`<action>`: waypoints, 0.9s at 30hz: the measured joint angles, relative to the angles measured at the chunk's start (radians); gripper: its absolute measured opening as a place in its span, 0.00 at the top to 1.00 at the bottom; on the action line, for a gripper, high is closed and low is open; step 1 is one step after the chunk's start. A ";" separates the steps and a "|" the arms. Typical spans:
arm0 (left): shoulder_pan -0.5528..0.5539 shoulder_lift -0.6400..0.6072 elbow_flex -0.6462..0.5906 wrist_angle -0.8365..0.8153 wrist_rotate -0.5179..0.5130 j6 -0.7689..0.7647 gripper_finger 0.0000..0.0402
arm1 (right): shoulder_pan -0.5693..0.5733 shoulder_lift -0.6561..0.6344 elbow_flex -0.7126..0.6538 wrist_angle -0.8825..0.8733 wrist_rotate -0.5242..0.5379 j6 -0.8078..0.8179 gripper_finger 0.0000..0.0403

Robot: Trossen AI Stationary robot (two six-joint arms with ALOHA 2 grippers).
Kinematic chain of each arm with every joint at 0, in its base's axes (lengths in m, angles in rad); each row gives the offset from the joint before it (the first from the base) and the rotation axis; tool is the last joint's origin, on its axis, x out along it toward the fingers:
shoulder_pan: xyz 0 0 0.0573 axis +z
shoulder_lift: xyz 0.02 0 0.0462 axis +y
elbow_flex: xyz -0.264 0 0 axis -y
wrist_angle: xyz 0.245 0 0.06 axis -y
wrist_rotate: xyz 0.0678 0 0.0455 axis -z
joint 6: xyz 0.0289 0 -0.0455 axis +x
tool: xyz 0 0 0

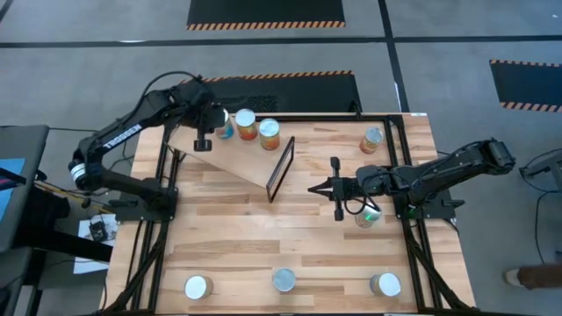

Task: Pick and place cans onto a shelf
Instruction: Put the top canned tomatoes on the shelf

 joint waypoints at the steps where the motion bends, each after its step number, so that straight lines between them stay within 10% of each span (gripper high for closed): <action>1: 0.000 0.002 0.000 0.003 0.000 0.000 1.00 | 0.000 0.000 0.000 0.000 0.000 0.000 0.95; 27: 0.048 0.007 0.000 0.067 -0.007 -0.037 1.00 | 0.000 0.000 0.000 -0.001 0.000 0.000 0.95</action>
